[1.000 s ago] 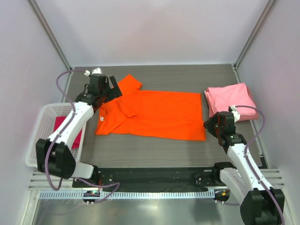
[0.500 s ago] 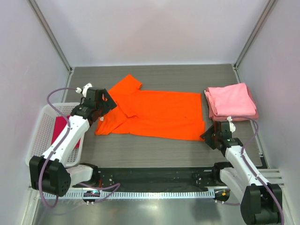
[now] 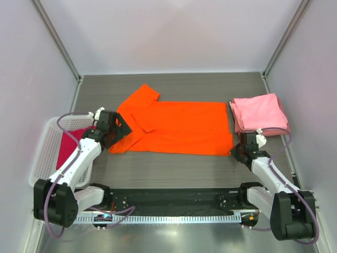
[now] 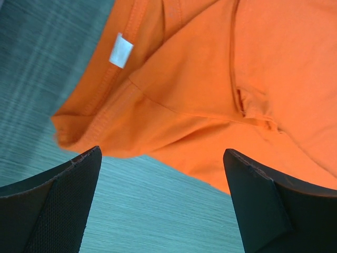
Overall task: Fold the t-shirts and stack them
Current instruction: Fold the tshirt
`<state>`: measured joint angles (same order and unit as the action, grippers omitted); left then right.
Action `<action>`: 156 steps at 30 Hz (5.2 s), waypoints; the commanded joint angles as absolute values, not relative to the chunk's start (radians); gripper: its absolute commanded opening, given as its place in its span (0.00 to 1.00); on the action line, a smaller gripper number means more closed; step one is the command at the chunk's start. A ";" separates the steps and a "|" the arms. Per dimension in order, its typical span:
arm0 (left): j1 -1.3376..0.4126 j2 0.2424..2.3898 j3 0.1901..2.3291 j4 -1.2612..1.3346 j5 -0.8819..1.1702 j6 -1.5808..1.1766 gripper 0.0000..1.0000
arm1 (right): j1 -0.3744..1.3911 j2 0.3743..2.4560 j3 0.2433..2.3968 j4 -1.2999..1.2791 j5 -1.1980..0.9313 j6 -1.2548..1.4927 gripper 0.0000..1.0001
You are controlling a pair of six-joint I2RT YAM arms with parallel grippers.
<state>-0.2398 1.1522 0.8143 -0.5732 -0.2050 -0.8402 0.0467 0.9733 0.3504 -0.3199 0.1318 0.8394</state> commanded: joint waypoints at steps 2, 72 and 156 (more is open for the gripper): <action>-0.238 1.086 0.715 -0.534 -0.180 -0.877 0.96 | 0.032 0.944 0.403 -0.345 0.349 0.837 0.01; -0.261 0.661 0.290 -0.476 -0.198 -1.235 0.56 | 0.028 0.923 0.394 -0.301 0.362 0.839 0.01; -0.262 1.650 1.346 -0.419 -0.135 -0.635 0.99 | 0.075 1.595 1.089 -0.259 0.134 0.480 0.44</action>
<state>-0.2832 1.5799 1.2274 -0.4801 -0.1864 -0.6659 0.0525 1.5581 0.9966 -0.2981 0.0452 0.5224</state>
